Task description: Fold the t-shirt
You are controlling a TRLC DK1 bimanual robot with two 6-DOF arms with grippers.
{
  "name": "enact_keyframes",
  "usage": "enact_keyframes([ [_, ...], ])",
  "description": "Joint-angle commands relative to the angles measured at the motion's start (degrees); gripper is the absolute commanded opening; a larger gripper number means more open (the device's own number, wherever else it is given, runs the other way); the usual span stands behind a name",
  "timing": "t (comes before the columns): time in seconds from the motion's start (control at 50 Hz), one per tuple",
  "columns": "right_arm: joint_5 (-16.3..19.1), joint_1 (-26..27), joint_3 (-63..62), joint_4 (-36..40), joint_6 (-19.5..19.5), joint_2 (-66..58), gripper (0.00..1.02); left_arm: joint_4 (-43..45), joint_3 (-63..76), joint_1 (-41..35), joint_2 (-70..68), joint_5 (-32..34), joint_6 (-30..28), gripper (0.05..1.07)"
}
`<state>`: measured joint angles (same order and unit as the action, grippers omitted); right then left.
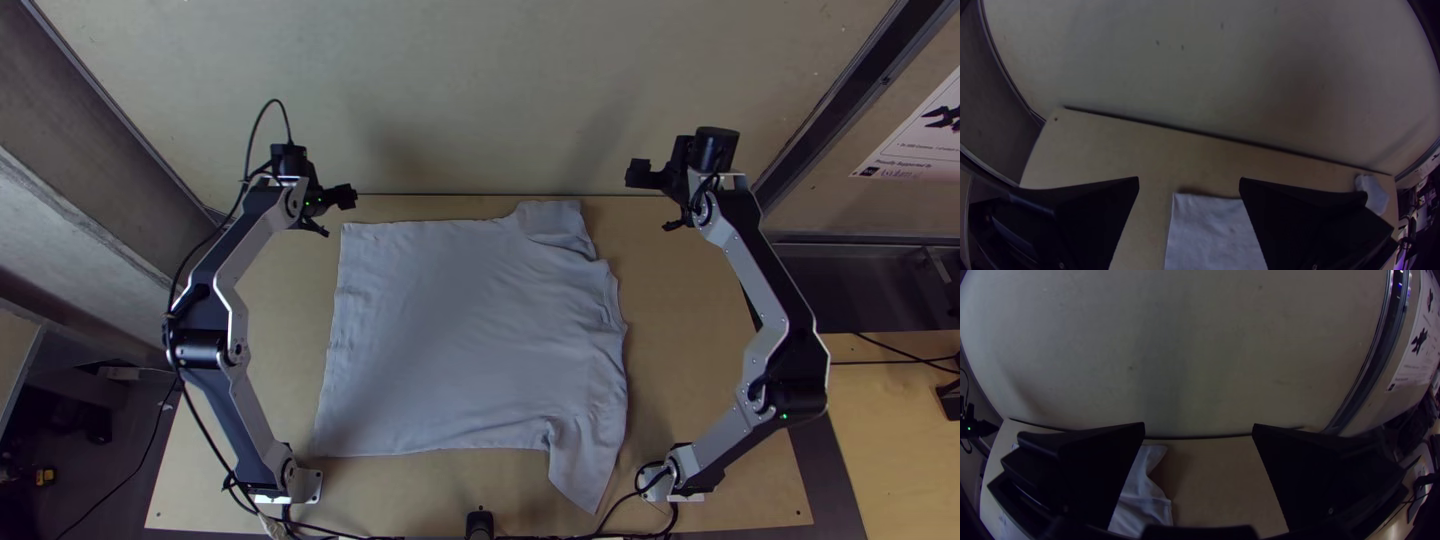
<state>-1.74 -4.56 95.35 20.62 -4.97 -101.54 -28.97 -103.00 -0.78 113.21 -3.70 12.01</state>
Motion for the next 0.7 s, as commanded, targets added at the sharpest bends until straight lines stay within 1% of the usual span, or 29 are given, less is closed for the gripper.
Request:
enact_keyframes([
  [0.0, -0.28, -0.89, 3.61, 1.79, -3.55, -3.40, 0.98, -2.05, -3.35, -0.02, 4.21, -0.95, 0.65, 1.01],
  [0.02, -0.28, -0.89, 3.97, 2.05, -4.08, -3.93, 0.99, -2.41, -3.70, -0.10, 4.83, -1.74, 0.47, 1.01],
  [0.1, -0.20, -1.07, 5.20, 2.58, -5.57, -5.43, 0.98, -3.64, -4.31, -0.19, 6.67, -2.36, -0.06, 0.95],
  [0.24, -0.20, -1.68, 7.13, 3.72, -7.51, -7.36, 0.98, -4.25, -4.23, -0.63, 8.26, -3.59, -1.29, 0.95],
  [0.34, 0.24, -1.95, 7.83, 3.72, -9.62, -8.41, 0.98, -4.60, -4.67, -0.81, 9.58, -5.00, -1.64, 0.95],
  [0.56, 0.33, -2.83, 8.80, 3.72, -10.23, -10.00, 0.98, -4.69, -5.81, -0.81, 12.48, -5.26, -1.90, 0.95],
  [0.6, 0.33, -2.91, 8.80, 3.72, -10.32, -10.17, 0.99, -4.69, -6.16, -0.81, 13.27, -6.49, -2.08, 0.95],
  [0.68, 0.33, -2.91, 9.06, 3.72, -10.94, -10.35, 0.99, -5.31, -6.60, -0.98, 14.41, -6.93, -2.25, 0.95],
])
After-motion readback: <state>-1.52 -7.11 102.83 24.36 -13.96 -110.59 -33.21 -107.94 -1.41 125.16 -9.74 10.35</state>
